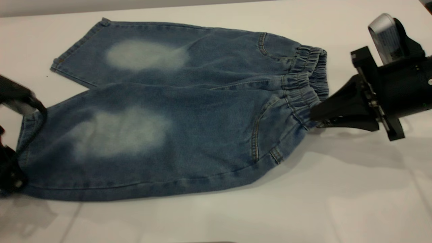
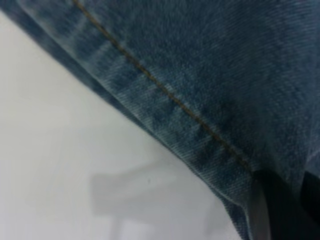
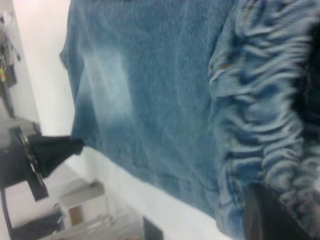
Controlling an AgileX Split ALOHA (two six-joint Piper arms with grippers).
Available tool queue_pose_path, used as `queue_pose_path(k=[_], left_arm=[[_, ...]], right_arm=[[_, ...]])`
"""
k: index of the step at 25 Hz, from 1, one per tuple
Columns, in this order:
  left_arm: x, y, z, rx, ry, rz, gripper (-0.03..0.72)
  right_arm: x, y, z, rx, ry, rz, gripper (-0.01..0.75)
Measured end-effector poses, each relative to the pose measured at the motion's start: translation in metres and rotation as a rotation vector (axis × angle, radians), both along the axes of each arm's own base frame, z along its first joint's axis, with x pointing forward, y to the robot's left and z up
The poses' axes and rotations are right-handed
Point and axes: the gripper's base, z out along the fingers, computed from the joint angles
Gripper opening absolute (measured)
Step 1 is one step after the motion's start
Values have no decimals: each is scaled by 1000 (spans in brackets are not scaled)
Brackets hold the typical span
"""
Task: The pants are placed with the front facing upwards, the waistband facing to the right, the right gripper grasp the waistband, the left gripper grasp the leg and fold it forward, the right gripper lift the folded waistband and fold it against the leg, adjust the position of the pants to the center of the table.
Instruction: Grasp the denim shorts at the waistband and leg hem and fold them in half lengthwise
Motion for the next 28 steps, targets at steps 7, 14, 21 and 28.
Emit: queue_pose_path(k=[7, 14, 21, 28], left_arm=[[-14, -2, 71, -52, -166, 58, 53], [-37, -2, 112, -74, -269, 56, 53], [-56, -3, 127, -83, -286, 47, 53], [-44, -3, 157, -117, -429, 96, 53]], right_arm=[[-12, -26, 12, 132, 30, -88, 34], [-41, -25, 37, 141, 14, -105, 34], [-68, -20, 72, 136, -55, -111, 34], [-68, -21, 103, 161, -104, -218, 34]])
